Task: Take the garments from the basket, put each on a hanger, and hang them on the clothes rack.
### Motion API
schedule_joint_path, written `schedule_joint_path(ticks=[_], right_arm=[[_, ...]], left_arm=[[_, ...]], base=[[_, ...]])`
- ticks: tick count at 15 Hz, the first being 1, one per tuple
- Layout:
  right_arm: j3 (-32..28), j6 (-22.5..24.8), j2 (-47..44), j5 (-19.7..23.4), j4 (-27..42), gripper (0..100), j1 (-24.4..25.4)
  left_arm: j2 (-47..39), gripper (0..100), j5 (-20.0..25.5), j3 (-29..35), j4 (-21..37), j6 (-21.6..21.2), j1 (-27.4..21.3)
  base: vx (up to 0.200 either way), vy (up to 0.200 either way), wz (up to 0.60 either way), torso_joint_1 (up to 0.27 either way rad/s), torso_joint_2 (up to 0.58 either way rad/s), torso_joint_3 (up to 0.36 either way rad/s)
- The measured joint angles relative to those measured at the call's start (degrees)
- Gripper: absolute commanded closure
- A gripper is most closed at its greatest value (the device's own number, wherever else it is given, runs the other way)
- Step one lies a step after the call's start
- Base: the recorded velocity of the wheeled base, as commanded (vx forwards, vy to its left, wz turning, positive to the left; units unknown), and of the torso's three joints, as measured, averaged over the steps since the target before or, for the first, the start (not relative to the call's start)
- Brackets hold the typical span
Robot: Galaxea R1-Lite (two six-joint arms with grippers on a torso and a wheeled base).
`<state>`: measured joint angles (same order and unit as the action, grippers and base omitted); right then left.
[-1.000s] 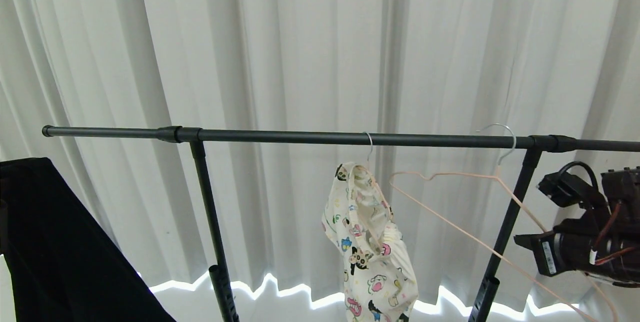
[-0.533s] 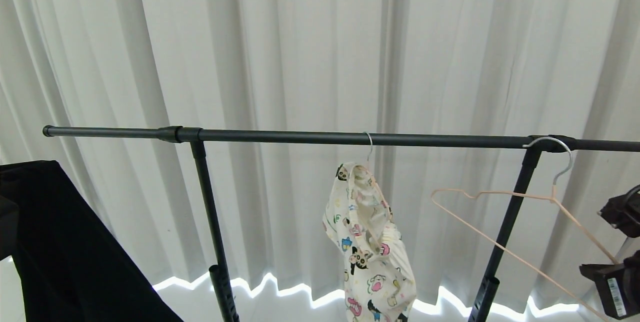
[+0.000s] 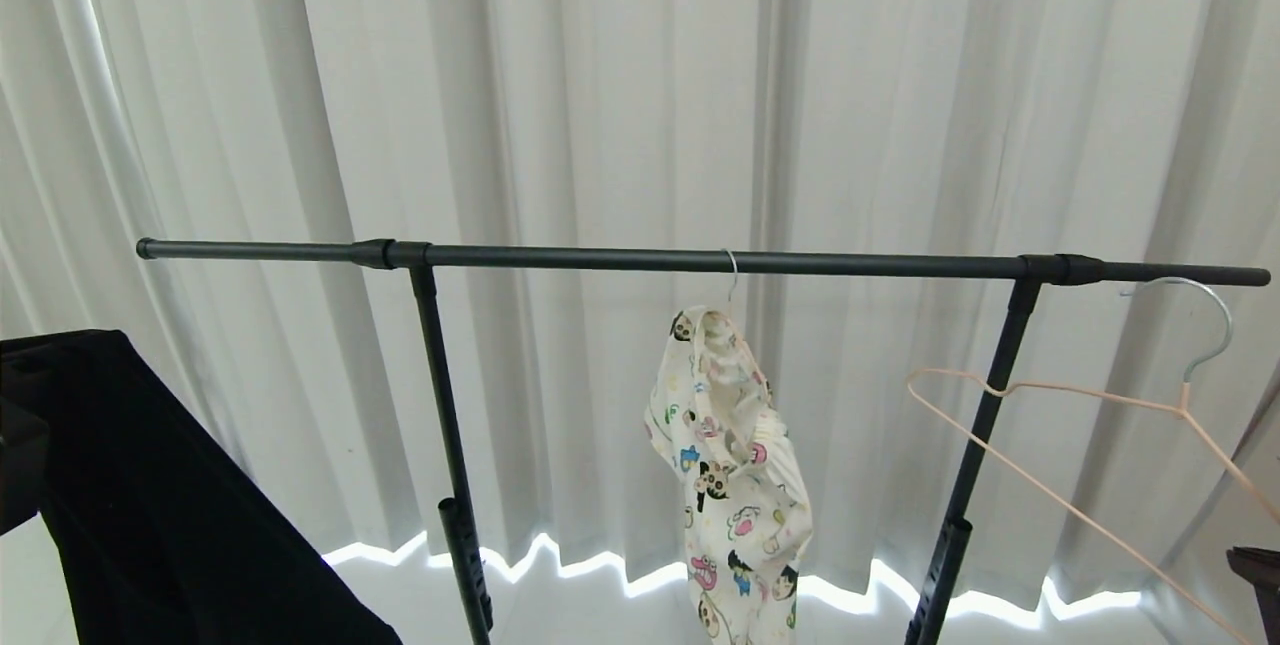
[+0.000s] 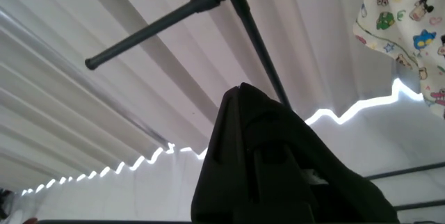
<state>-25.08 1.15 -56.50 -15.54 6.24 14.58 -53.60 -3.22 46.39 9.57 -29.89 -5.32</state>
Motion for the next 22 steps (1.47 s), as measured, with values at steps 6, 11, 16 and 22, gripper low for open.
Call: schedule_joint_path(ticks=[6,11,16,22], right_arm=[[0.05,2.16,0.80,0.20,0.00,100,0.05],[-0.91,3.54,1.07,2.49,-0.30,100,0.13],[-2.71,3.30,3.67,11.31,-0.41,100,8.79],[-6.92,-5.83,3.15,12.37,-0.50,100,32.22]], left_arm=[[-0.01,100,0.00,-0.09,0.00,0.00,-0.05],[-0.01,100,0.05,-0.41,0.00,0.20,-1.10],[-1.46,100,0.05,0.05,0.04,3.21,-6.62],[-14.86,100,-7.27,8.44,-0.02,21.42,-14.25]], base=[[-0.200,0.000,0.00,0.001,0.00,0.002],[-0.120,0.000,0.00,0.003,0.00,0.001],[0.000,0.000,0.00,0.000,0.00,0.000],[0.000,0.000,0.00,0.000,0.00,0.000]])
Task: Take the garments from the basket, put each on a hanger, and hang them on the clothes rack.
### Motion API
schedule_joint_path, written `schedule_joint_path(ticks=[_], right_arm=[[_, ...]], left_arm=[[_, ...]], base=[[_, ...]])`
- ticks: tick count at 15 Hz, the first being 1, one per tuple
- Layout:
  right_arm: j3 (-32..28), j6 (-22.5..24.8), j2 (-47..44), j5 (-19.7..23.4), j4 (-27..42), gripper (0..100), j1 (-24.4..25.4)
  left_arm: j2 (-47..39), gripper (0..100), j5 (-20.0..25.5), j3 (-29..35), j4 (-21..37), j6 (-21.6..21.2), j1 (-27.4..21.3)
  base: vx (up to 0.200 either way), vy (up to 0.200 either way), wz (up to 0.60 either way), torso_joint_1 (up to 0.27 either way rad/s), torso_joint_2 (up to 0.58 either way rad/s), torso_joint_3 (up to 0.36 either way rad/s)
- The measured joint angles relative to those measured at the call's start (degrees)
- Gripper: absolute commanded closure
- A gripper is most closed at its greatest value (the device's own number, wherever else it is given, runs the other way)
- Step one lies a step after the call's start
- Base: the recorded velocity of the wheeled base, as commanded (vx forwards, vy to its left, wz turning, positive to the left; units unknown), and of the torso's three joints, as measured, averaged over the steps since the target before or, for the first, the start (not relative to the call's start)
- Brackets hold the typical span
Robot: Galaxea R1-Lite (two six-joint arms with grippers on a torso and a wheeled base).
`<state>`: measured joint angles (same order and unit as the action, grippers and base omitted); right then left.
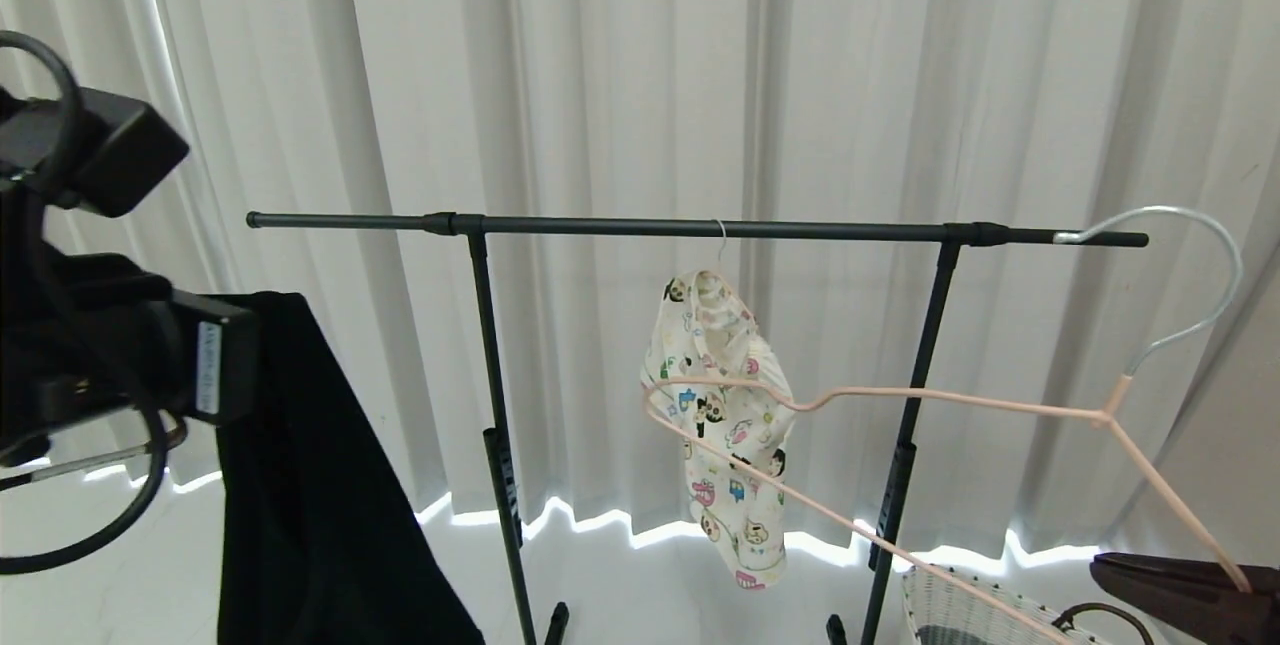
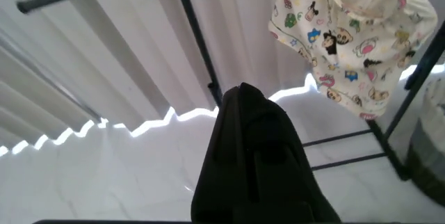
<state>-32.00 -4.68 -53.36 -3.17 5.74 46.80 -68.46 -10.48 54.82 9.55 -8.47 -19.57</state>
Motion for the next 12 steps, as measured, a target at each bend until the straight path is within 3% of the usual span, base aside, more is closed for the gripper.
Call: schedule_joint_path(ticks=[2,3,7,12], right_arm=[[-3.77,-5.17,-3.58,0.05,-0.62,100,7.36],[-5.16,-6.60,-5.92,0.09,-2.22,100,10.14],[-6.84,-8.95,-14.12,-0.06,-10.61,100,15.10],[-6.75,-9.14,-17.73,-0.13,-11.26,100,15.46]], left_arm=[[-5.62,100,-3.63,3.23,0.06,7.35,-4.38],[-7.80,100,-4.16,4.49,0.09,9.07,-6.53],[-11.93,100,-4.68,6.42,0.05,9.56,-9.67],[-13.12,100,-6.05,7.24,0.00,9.78,-10.42]], base=[[0.000,0.000,0.00,0.000,0.00,0.000],[0.000,0.000,0.00,0.000,0.00,0.000],[0.000,0.000,0.00,0.000,0.00,0.000],[0.000,0.000,0.00,0.000,0.00,0.000]])
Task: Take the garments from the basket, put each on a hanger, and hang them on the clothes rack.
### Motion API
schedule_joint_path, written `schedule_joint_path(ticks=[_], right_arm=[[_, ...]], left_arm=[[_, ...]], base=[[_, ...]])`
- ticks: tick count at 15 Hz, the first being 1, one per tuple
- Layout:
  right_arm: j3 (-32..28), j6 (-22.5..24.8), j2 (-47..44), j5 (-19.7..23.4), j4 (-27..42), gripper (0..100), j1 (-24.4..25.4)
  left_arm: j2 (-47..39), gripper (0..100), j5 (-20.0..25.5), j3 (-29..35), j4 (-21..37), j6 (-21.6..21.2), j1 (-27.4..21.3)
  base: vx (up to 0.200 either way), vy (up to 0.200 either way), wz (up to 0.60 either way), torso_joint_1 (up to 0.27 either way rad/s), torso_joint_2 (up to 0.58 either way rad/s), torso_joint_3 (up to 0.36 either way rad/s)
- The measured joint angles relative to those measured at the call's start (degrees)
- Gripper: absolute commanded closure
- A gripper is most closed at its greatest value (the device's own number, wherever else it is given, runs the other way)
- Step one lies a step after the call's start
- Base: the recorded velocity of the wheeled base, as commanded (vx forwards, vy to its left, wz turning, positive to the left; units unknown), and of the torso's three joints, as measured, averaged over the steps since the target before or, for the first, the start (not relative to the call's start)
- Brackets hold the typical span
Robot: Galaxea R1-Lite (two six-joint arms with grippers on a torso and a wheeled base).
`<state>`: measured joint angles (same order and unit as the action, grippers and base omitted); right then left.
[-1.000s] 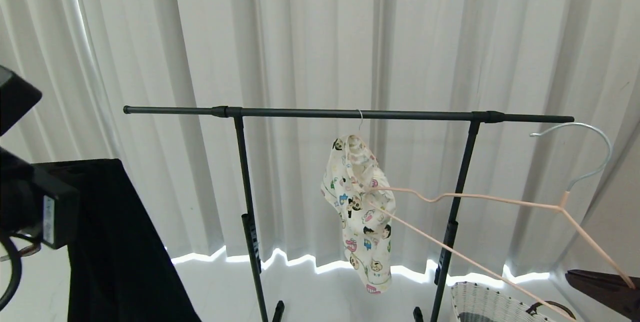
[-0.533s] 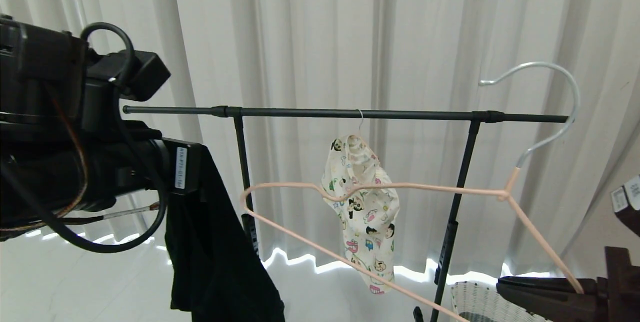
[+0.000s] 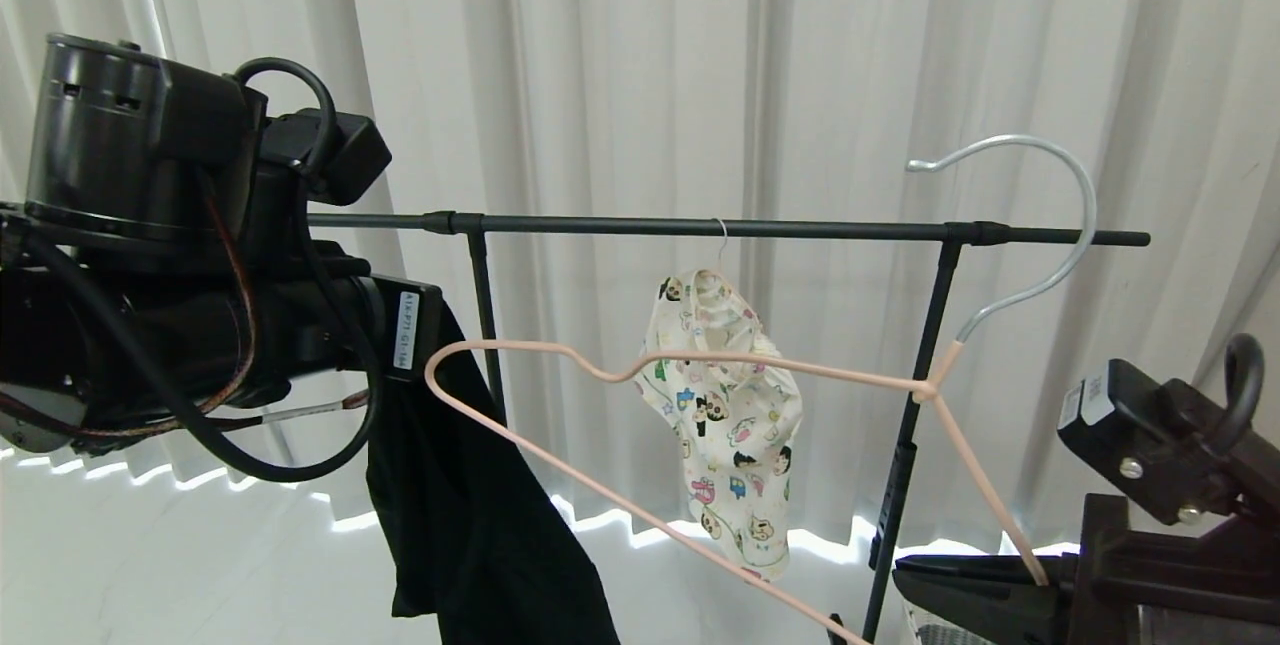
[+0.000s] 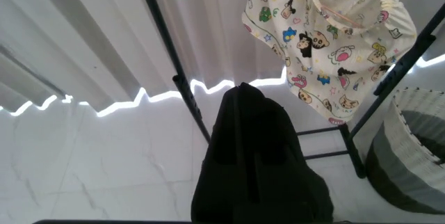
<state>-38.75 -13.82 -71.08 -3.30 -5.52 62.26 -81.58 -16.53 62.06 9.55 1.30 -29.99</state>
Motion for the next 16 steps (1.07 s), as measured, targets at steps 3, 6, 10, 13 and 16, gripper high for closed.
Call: schedule_joint_path(ticks=[3,6,10,13,16], right_arm=[[0.00,-0.24,-0.96,0.07,-0.35,100,-0.71],[0.00,-0.24,-0.85,0.05,-0.52,100,-2.26],[0.37,-0.18,0.44,0.02,-0.52,100,-3.41],[0.48,-0.16,0.94,-0.13,-0.55,100,-3.88],[0.48,-0.16,1.88,-0.37,-0.44,100,-5.16]], left_arm=[[-0.01,100,-0.99,0.20,0.05,0.09,-0.18],[-0.06,100,-2.71,-0.05,0.02,0.11,-0.11],[-0.04,100,-2.73,-0.07,0.02,0.17,-0.07],[0.07,100,-2.76,-0.10,0.02,0.22,0.20],[0.21,100,-2.84,-0.13,0.02,0.20,0.59]], base=[[0.000,0.000,0.00,0.000,0.00,0.000],[0.000,0.000,0.00,0.000,0.00,0.000],[0.000,0.000,0.00,0.000,0.00,0.000],[0.000,0.000,0.00,0.000,0.00,0.000],[0.000,0.000,0.00,0.000,0.00,0.000]])
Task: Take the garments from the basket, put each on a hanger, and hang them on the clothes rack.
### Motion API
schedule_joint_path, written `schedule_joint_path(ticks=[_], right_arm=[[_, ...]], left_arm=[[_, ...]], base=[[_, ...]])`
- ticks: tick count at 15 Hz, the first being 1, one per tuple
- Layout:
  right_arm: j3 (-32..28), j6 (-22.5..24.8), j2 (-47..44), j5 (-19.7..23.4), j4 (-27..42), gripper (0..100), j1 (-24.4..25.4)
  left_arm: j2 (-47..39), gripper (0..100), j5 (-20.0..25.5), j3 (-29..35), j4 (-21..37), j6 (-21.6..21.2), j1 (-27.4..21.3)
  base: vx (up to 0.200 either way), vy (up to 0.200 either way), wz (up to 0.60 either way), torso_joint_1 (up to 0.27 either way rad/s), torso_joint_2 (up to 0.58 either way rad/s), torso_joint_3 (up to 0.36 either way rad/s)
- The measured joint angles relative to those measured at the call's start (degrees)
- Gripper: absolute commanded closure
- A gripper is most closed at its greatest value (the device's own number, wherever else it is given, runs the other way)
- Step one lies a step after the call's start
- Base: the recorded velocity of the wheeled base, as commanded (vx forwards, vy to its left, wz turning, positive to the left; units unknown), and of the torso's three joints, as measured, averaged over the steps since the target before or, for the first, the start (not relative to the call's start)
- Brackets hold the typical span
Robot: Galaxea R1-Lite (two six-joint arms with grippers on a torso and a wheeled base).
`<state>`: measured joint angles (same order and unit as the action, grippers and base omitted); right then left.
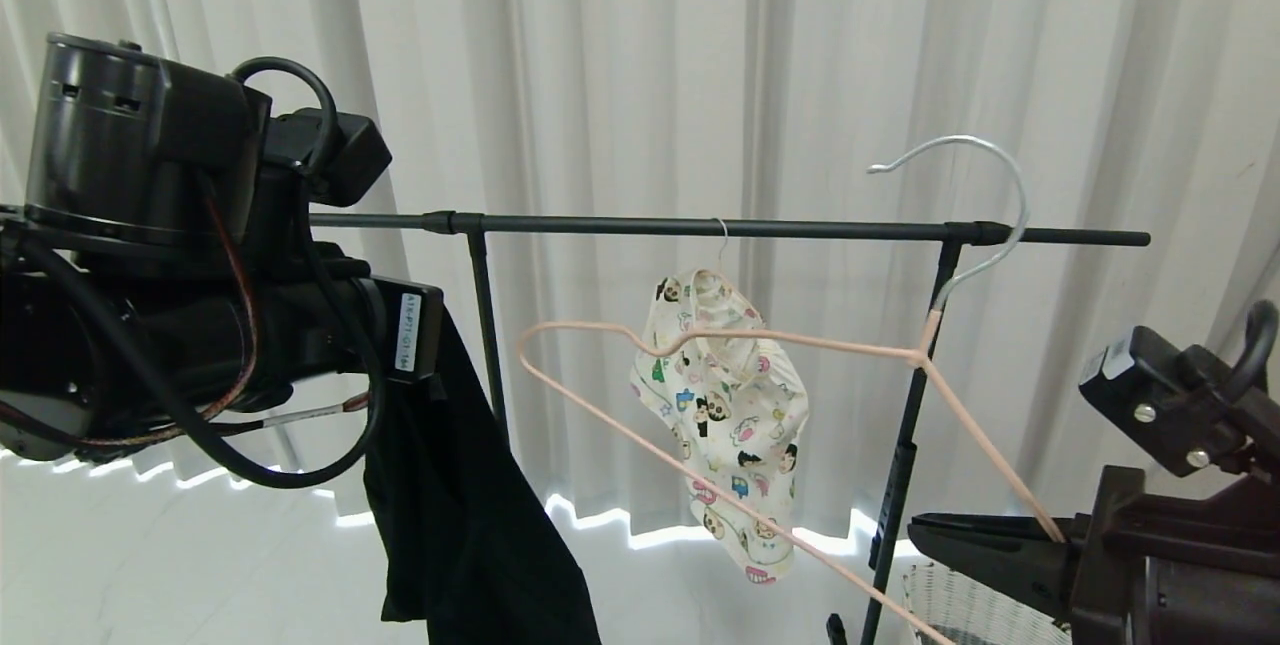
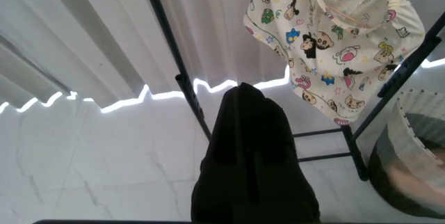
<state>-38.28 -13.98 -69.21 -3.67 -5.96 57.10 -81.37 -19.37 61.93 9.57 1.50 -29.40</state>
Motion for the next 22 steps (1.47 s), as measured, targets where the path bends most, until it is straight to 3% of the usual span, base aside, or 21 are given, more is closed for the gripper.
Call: schedule_joint_path(ticks=[5,10,14,22], right_arm=[[0.33,0.06,1.79,0.41,0.11,100,-1.62],[0.05,-0.07,0.96,5.22,-1.40,100,1.05],[-0.66,-0.07,-2.88,5.00,-6.86,100,1.02],[-1.60,0.00,-6.92,5.00,-7.39,100,-0.24]], left_arm=[[0.10,100,-0.04,0.34,-0.10,-0.02,0.13],[0.09,100,0.24,0.37,-6.01,-0.11,-1.46],[0.61,100,0.24,0.33,-6.05,-0.17,-3.47],[1.16,100,0.18,0.44,-6.05,-0.28,-5.84]], base=[[0.000,0.000,0.00,0.000,0.00,0.000],[0.000,0.000,0.00,0.000,0.00,0.000],[0.000,0.000,0.00,0.000,0.00,0.000],[0.000,0.000,0.00,0.000,0.00,0.000]])
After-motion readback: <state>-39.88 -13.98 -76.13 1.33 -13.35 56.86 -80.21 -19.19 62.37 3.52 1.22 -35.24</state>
